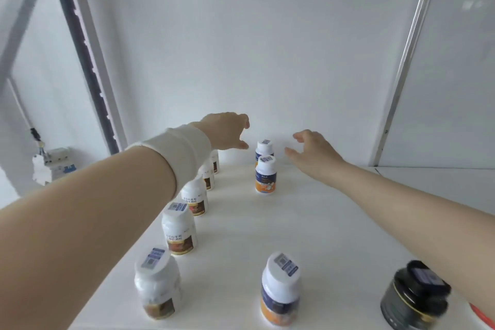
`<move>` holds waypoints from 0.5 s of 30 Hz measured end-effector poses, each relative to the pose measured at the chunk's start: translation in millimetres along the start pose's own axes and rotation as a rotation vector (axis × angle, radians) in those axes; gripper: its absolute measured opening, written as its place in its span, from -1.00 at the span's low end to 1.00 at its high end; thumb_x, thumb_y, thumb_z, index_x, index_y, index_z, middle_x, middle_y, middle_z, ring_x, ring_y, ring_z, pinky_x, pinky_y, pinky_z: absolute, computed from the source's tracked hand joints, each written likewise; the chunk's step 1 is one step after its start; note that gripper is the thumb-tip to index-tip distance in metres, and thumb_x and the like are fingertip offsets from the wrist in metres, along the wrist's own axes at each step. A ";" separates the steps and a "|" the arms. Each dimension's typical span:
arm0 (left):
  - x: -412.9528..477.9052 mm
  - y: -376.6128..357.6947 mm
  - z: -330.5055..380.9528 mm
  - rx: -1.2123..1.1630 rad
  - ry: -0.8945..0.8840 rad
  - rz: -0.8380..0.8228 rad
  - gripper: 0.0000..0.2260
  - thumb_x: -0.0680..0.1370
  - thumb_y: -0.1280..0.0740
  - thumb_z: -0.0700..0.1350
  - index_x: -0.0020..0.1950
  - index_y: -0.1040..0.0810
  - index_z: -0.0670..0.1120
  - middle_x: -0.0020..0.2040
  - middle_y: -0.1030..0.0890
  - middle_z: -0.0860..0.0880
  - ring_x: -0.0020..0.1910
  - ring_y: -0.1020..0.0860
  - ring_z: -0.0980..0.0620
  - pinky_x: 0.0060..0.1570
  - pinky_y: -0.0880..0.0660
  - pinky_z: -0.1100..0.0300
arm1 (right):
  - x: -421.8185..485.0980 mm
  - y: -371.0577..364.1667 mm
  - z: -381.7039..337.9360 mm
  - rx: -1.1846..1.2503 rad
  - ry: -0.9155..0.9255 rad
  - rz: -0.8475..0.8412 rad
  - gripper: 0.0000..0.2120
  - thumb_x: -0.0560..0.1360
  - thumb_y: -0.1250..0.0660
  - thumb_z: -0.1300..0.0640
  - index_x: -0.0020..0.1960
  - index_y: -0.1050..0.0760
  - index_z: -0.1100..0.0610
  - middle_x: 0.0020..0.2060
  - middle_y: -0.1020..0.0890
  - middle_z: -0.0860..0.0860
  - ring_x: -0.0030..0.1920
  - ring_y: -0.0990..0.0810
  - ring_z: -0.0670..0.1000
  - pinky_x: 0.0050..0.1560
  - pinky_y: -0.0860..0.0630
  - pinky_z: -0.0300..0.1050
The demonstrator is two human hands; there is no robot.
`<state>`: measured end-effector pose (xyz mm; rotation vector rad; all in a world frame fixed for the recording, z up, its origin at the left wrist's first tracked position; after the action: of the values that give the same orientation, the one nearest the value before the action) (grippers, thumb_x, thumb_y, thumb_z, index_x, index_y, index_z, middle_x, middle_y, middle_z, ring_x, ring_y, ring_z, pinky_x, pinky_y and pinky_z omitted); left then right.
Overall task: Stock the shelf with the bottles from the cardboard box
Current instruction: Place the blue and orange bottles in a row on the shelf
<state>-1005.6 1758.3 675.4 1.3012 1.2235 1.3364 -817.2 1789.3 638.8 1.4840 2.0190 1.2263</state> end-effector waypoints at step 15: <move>-302.4 37.8 -10.1 0.682 0.137 0.057 -0.56 0.56 -0.23 0.05 0.36 -0.28 -0.14 0.19 -0.49 -0.11 0.17 -0.49 -0.11 0.03 -0.41 0.09 | -209.8 -27.8 -139.8 -0.511 0.479 -0.042 -0.61 0.57 -0.11 0.09 0.35 -0.23 0.20 0.30 -0.33 0.17 0.28 -0.35 0.18 0.19 -0.33 0.03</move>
<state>-994.7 1453.6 673.7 1.7337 1.8470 1.0921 -850.1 1538.1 652.7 0.9600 1.7734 2.0367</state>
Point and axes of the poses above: each hand's wrist, its own x-axis towards the middle knuckle, its own y-axis out of the back of the hand, z = x × y, the point moved 1 cm from there along x, towards the middle knuckle
